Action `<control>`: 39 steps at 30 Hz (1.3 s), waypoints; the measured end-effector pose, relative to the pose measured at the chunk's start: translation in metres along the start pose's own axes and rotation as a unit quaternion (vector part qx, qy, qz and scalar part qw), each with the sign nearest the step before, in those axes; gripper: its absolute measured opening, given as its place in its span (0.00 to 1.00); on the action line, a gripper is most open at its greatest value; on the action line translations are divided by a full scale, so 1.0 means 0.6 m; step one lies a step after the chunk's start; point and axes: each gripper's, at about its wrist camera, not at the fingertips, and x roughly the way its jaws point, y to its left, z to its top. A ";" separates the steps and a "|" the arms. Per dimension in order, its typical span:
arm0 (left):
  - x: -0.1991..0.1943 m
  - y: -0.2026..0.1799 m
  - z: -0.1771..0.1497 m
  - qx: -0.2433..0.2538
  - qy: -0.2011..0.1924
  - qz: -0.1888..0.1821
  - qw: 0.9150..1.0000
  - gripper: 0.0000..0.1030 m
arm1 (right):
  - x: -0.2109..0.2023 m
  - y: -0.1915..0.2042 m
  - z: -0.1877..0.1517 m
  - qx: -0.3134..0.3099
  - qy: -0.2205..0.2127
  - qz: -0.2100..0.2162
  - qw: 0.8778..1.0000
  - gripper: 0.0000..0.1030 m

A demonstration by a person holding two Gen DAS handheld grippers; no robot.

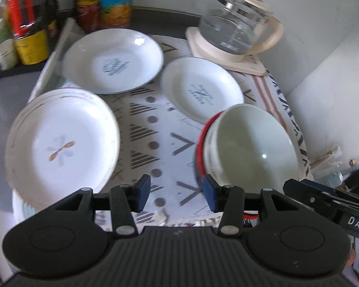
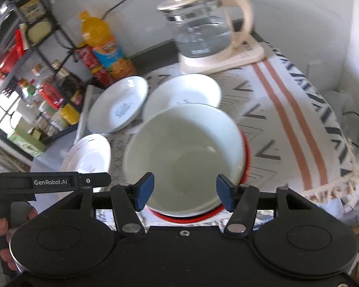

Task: Organize plates and bowls
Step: 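Move both grippers toward the white plate printed 'Sweet'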

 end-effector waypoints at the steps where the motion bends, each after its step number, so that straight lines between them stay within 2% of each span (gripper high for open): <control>1: -0.006 0.007 -0.003 -0.004 -0.001 0.006 1.000 0.45 | 0.001 0.008 0.000 -0.006 0.000 0.005 1.000 0.60; 3: -0.018 0.022 -0.009 -0.013 -0.006 0.013 1.000 0.45 | 0.004 0.022 0.001 -0.015 0.001 0.019 1.000 0.63; 5: -0.028 0.036 -0.014 -0.024 -0.009 0.019 0.999 0.45 | 0.007 0.036 0.001 -0.023 0.002 0.029 0.999 0.71; 10: -0.054 0.073 -0.028 -0.052 -0.023 0.046 0.997 0.68 | 0.015 0.078 -0.003 -0.052 0.002 0.048 0.997 0.84; 15: -0.071 0.114 -0.043 -0.084 -0.030 0.073 0.993 0.74 | 0.026 0.110 -0.004 -0.072 0.003 0.054 0.996 0.93; 19: -0.081 0.146 -0.052 -0.105 -0.040 0.089 0.990 0.85 | 0.036 0.128 -0.001 -0.075 0.003 0.059 0.995 1.00; 23: -0.084 0.174 -0.054 -0.125 -0.048 0.099 0.986 0.91 | 0.046 0.146 0.001 -0.074 0.003 0.065 0.995 1.00; 26: -0.084 0.189 -0.053 -0.126 -0.054 0.105 0.985 1.00 | 0.056 0.167 0.003 -0.086 0.003 0.059 0.995 1.00; 31: -0.073 0.222 -0.034 -0.136 -0.054 0.086 0.985 1.00 | 0.067 0.199 0.016 -0.107 -0.023 0.034 0.993 1.00; 39: -0.053 0.270 0.030 -0.112 -0.060 0.068 0.990 1.00 | 0.111 0.236 0.051 -0.084 -0.042 0.003 0.996 1.00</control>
